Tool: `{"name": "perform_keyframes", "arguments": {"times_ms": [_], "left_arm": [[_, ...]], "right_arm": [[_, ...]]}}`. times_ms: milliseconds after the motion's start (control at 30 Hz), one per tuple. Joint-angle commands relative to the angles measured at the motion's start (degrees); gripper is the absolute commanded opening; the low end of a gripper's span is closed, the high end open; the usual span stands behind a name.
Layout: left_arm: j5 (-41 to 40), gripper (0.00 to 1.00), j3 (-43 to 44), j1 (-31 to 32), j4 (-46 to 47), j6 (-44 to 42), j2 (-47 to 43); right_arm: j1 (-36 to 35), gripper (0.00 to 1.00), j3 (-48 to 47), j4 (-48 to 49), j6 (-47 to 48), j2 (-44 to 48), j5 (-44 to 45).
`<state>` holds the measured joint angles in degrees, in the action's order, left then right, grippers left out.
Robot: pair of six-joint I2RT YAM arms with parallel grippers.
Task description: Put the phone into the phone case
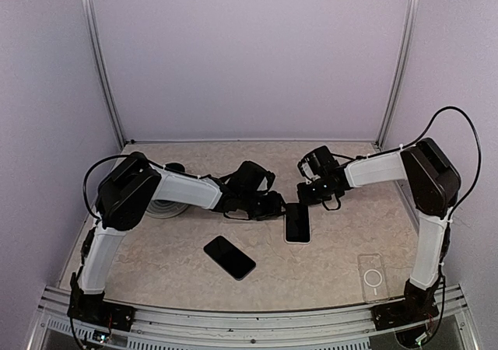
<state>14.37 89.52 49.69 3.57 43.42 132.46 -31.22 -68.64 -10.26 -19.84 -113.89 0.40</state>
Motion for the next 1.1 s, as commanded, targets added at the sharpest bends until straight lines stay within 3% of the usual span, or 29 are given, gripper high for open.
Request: {"name": "perform_keyframes", "arguments": {"times_ms": [0, 167, 300, 433, 567, 700, 833, 933, 1067], "left_arm": [[-2.1, 0.46, 0.5, 0.1, -8.7, -1.3, 2.5], [-1.2, 0.46, 0.2, 0.6, -8.7, -1.8, 2.2], [-0.3, 0.49, -0.6, 0.6, -8.9, -3.4, 1.1], [5.1, 0.51, -2.4, 1.4, -7.1, -13.4, -2.1], [10.8, 0.48, -5.4, 5.0, -8.1, -29.3, -7.2], [11.5, 0.5, -10.4, 10.6, -9.4, -41.2, -14.0], [10.1, 0.48, -7.4, 13.1, -13.0, -43.2, -11.8], [6.4, 0.4, -1.9, 13.8, -17.0, -44.3, -5.9], [4.9, 0.38, -2.4, 13.8, -15.9, -44.4, -4.9]], "right_arm": [[-1.2, 0.0, 0.9, -22.2, 0.8, -1.6, -3.7], [0.9, 0.06, -5.9, -24.2, 2.1, 0.9, -8.3], [4.0, 0.24, -5.0, -23.8, 4.8, 3.6, -15.1], [6.9, 0.31, -8.6, -25.3, 7.9, 2.6, -17.6], [8.2, 0.32, -16.8, -26.4, 9.9, -1.5, -20.9], [8.2, 0.32, -18.7, -25.5, 9.6, -4.9, -20.3], [8.1, 0.31, -20.2, -23.5, 10.4, -8.1, -22.2], [7.5, 0.24, -20.4, -23.1, 10.5, -9.5, -24.0], [7.4, 0.15, -17.1, -22.2, 10.7, -7.6, -23.7]]}}
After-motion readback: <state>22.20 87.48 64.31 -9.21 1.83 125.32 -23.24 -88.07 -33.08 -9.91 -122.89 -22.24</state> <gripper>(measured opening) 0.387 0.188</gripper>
